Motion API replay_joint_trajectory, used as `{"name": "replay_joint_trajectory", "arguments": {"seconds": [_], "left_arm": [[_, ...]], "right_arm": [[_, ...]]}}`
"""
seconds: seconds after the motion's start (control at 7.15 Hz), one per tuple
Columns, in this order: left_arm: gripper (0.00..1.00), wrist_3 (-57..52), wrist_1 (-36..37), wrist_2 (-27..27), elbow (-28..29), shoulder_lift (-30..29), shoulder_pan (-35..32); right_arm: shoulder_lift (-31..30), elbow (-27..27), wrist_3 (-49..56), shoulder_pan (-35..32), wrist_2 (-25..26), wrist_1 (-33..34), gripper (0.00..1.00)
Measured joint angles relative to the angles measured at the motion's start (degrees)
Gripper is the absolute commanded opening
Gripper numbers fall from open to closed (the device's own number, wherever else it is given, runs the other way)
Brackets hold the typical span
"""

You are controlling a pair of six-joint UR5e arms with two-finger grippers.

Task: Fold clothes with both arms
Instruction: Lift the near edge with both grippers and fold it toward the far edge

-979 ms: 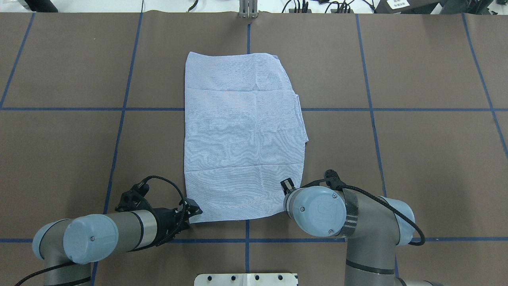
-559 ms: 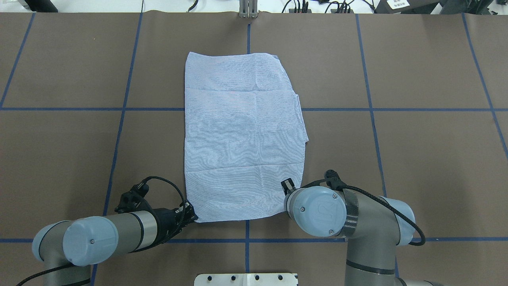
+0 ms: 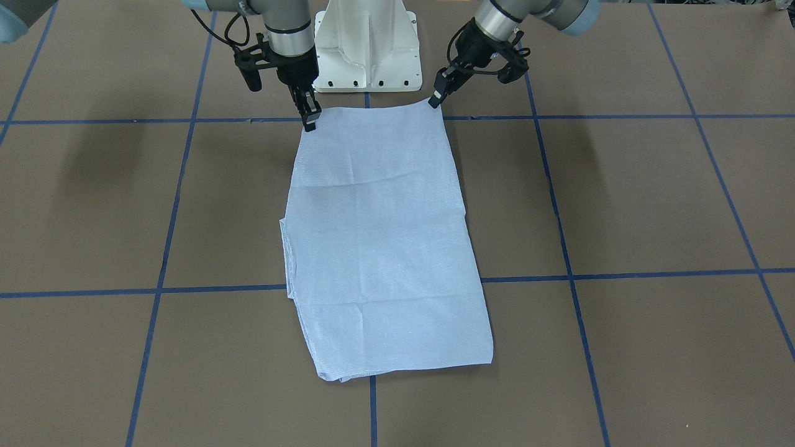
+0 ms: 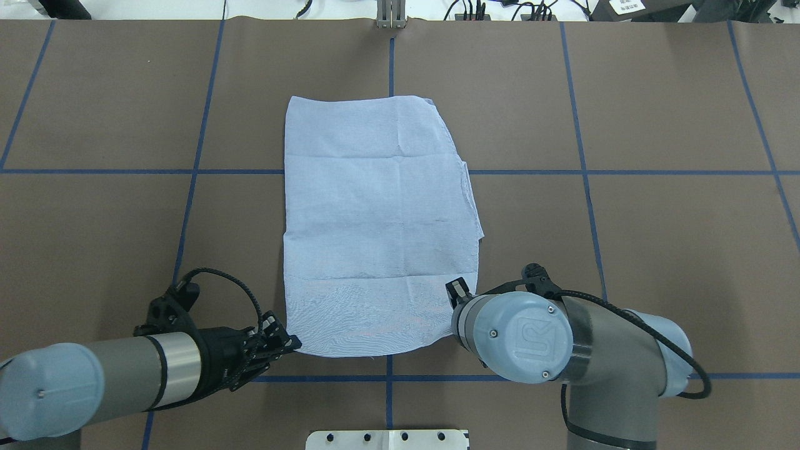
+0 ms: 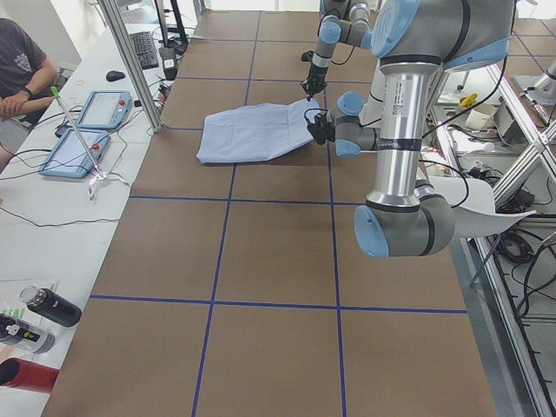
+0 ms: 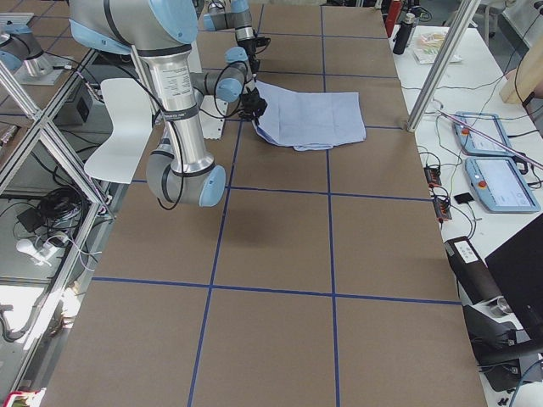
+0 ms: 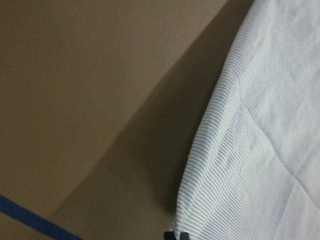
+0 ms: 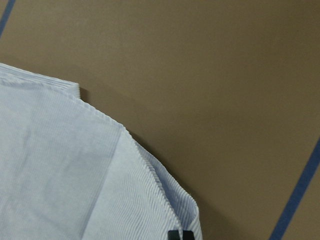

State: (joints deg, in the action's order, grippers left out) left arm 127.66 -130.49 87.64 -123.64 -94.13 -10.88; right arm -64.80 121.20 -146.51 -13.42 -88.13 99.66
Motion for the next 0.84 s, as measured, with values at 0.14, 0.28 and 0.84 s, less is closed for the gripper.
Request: {"name": "replay_joint_trajectory", "arguments": {"seconds": [0.14,0.28,0.84], "left_arm": [[0.0,0.45,1.19,1.45,-4.15,1.03,-0.39],[0.0,0.0,2.33,3.74,-5.69,0.68,-3.26],[0.0,-10.3,8.12,18.83,7.6,-12.84,-24.65]], "right_arm": [[0.31,4.02,0.05,-0.39,-0.19,4.01,0.0],[0.99,5.32,1.12,-1.86,-0.4,6.08,0.0],[12.85,-14.71,10.92,-17.11,-7.54,-3.46,0.0]]}}
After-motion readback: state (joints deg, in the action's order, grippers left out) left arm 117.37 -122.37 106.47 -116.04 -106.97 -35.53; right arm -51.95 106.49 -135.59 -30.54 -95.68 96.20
